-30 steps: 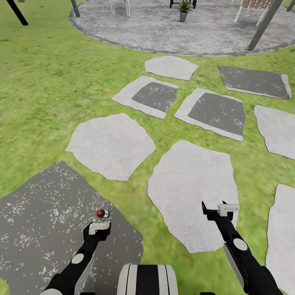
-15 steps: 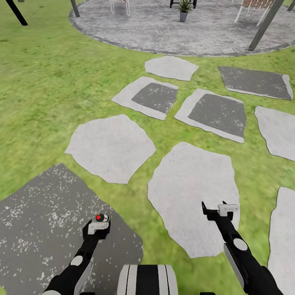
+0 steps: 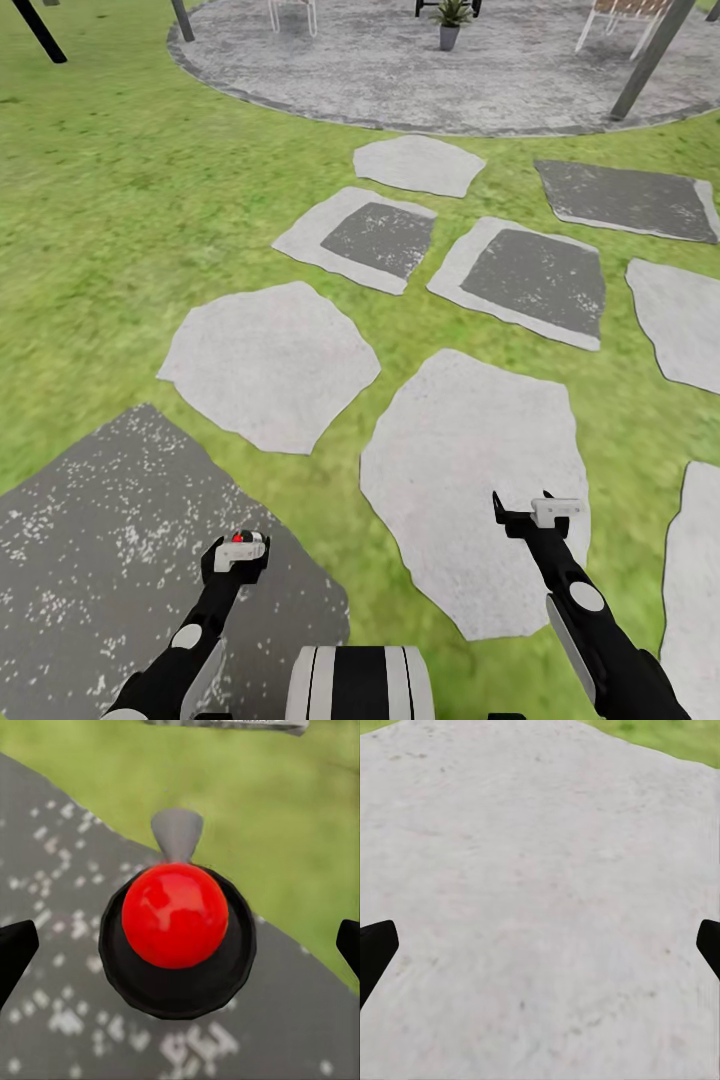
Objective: Pick up the pesticide atomizer in the garden and spray insectifuge to fully cover both potted plants in the garden.
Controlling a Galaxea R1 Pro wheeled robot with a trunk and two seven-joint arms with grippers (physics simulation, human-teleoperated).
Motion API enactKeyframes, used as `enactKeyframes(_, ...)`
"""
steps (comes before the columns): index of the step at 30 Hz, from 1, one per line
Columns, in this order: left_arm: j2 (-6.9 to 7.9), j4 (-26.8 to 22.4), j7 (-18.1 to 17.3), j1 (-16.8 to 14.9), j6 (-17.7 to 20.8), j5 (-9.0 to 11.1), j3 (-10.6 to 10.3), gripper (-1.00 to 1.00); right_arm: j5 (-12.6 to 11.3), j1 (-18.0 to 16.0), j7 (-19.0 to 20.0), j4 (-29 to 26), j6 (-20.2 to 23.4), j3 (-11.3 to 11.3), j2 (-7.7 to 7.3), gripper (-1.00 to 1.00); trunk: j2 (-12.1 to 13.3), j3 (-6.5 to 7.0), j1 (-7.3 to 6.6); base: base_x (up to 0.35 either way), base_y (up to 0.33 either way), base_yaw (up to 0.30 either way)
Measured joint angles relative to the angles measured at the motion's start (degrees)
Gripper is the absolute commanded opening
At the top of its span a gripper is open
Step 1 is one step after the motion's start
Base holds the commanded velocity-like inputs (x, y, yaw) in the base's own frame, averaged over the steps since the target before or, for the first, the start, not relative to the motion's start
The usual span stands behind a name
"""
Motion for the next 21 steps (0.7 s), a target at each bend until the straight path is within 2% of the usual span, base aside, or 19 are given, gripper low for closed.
enactKeyframes(21,0.05,0.0,0.04,0.08,-0.74,0.35,0.34,1.0,0.08,0.0,0.0,0.0,0.0,0.0,0.0,1.0,0.0,0.0,0.01,-0.011,0.0,0.0)
